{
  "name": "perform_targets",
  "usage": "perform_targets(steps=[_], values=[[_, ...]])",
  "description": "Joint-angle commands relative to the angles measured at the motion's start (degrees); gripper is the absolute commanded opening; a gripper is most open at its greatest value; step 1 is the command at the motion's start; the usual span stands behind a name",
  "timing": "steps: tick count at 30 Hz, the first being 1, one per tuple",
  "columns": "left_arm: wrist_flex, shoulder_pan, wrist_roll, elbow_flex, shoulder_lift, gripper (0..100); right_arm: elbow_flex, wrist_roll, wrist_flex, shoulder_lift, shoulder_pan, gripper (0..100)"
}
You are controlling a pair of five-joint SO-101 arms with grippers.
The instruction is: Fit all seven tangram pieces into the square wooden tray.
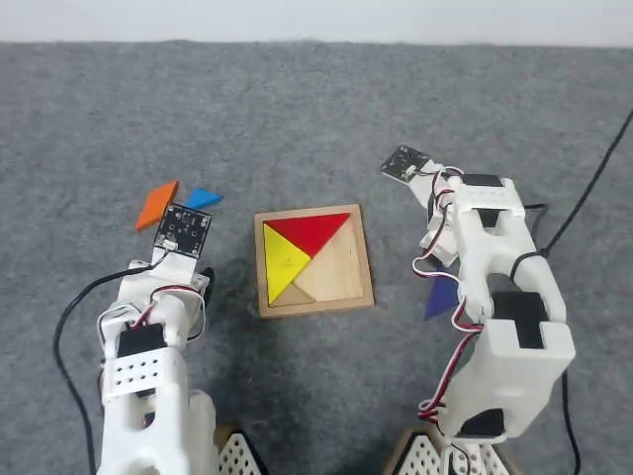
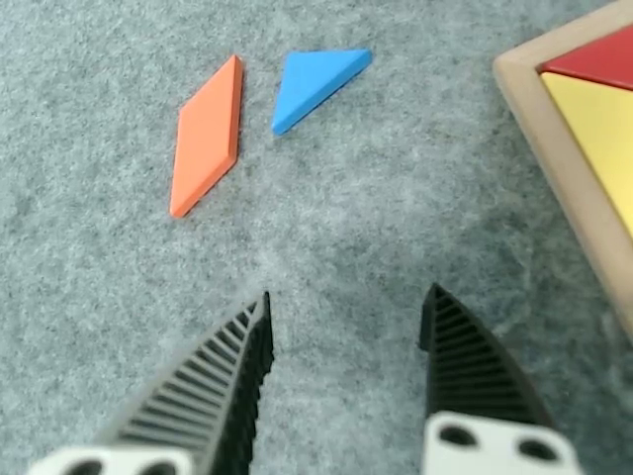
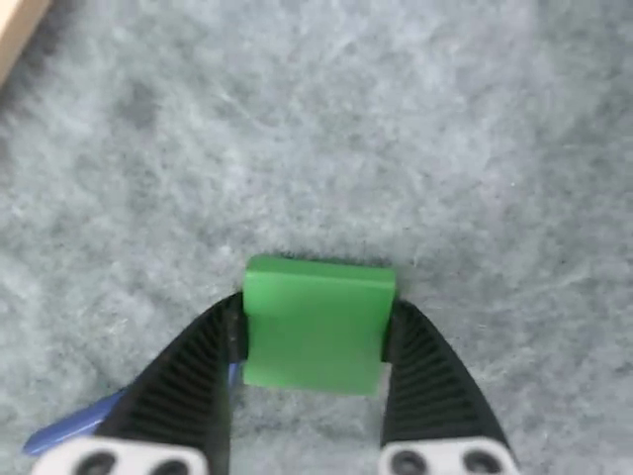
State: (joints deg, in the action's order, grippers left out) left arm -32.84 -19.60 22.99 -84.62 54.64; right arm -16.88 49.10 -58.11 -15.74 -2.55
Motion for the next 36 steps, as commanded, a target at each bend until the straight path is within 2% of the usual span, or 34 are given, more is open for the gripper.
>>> perform_targets(steps=[1,5,8,12,15,22,25,27,33,36], values=[[1.6,0.3,0.4,0.5,1.4,24,1.8,-3.3,-4.4,9.5,-0.4,1.2],[1.6,0.3,0.4,0.5,1.4,24,1.7,-6.0,-10.9,18.8,-6.0,1.3],[1.6,0.3,0.4,0.5,1.4,24,1.4,-13.7,-12.9,22.0,-15.3,1.3],[1.6,0.3,0.4,0.5,1.4,24,1.5,-23.6,-10.3,20.1,-27.9,1.3],[1.6,0.3,0.4,0.5,1.4,24,1.5,-29.4,-6.0,15.4,-33.1,1.3],[1.6,0.3,0.4,0.5,1.4,24,1.9,-30.9,2.5,2.7,-36.8,1.3],[1.6,0.3,0.4,0.5,1.4,24,3.3,-31.2,2.6,1.1,-37.5,2.1],[1.6,0.3,0.4,0.5,1.4,24,3.4,-31.3,2.6,1.1,-37.4,5.9],[1.6,0.3,0.4,0.5,1.4,24,3.7,-30.9,0.1,1.2,-38.5,25.4],[1.6,0.3,0.4,0.5,1.4,24,3.7,-30.9,-0.4,2.5,-38.7,30.7]])
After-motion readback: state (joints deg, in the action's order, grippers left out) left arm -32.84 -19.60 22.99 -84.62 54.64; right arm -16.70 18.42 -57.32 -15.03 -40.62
